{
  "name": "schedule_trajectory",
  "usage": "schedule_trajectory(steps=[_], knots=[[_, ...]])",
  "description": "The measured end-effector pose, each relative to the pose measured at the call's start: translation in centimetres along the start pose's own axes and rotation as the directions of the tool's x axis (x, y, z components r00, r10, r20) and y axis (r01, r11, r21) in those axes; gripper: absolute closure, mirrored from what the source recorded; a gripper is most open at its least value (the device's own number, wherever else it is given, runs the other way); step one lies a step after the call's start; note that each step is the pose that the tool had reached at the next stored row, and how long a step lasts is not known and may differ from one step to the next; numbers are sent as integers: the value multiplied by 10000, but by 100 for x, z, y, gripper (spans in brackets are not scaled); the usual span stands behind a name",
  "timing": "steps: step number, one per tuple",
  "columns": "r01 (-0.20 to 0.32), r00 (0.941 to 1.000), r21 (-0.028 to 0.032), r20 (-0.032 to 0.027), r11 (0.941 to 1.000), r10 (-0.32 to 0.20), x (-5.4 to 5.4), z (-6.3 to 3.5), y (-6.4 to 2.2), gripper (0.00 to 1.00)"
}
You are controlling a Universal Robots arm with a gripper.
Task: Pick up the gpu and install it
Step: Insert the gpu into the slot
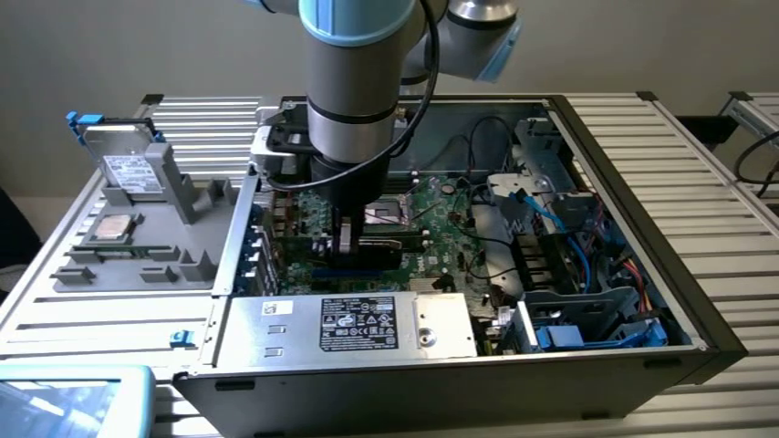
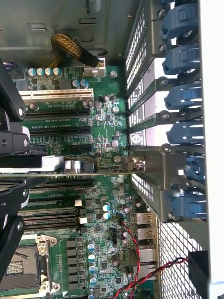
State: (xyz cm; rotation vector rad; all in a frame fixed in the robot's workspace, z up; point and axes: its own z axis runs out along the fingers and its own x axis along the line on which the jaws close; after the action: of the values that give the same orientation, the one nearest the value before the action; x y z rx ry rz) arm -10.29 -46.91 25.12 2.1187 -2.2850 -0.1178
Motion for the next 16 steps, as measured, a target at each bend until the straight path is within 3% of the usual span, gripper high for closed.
schedule_trajectory(steps=[5, 11, 16], knots=[[8, 10000, 1, -7, 10000, -8, -2, -1, 1, 72], [74, 9999, 31, -126, 10000, -74, -37, 1, 4, 72], [189, 9997, 81, -153, 9998, -188, -57, 3, 17, 72]])
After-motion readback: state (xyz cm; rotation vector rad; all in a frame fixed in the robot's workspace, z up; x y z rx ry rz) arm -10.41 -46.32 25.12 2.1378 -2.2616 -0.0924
